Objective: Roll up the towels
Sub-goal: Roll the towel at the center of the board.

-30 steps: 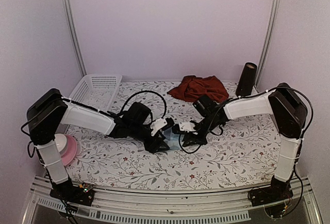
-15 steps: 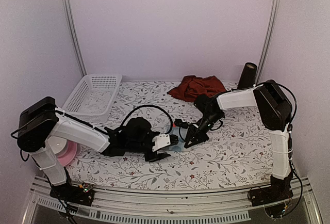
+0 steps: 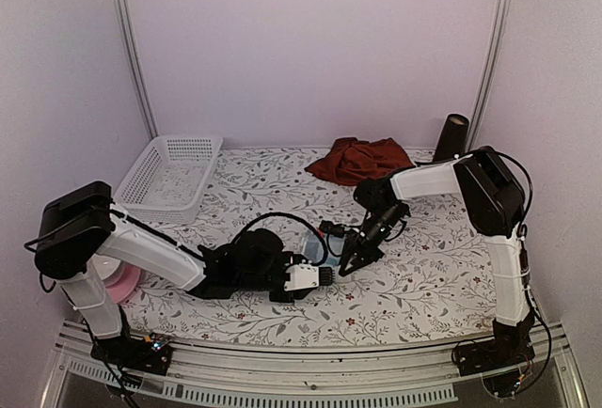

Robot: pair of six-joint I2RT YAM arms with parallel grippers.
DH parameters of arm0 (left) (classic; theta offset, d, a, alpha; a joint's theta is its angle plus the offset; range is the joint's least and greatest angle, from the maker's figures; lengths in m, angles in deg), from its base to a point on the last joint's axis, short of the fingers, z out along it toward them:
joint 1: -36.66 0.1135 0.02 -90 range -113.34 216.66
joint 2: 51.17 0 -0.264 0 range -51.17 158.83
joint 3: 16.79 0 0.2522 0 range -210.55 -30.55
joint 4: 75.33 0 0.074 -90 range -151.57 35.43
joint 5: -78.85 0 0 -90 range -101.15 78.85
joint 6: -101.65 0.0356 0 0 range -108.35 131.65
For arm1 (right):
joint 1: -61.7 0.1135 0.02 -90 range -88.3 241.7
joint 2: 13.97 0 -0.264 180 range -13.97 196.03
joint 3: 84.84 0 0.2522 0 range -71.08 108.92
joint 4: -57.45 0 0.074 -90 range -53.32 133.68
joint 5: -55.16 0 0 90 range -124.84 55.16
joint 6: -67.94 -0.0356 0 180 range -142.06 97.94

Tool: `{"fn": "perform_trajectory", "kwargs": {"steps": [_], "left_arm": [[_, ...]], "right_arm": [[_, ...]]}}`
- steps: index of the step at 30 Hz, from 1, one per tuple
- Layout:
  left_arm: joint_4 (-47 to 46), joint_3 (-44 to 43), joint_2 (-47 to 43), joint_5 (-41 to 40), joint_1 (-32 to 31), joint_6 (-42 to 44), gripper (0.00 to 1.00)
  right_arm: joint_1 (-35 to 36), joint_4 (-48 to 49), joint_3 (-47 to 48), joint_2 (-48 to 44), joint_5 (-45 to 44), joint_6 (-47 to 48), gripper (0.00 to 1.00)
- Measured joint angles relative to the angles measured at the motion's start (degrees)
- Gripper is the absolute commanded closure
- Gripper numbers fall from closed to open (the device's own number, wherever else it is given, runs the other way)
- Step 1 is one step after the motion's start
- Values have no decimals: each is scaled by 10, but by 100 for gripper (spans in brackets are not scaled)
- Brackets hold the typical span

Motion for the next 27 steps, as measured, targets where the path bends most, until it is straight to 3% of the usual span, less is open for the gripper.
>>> {"fn": "perform_trajectory", "kwargs": {"steps": [18,27], "left_arm": [[-11,-26,73,-72,-17,31,46],[-65,-19,90,-132,-30,55,47]], "right_arm": [[-1,-25,6,11,3,11,89],[-2,-34,14,18,6,10,88]]}}
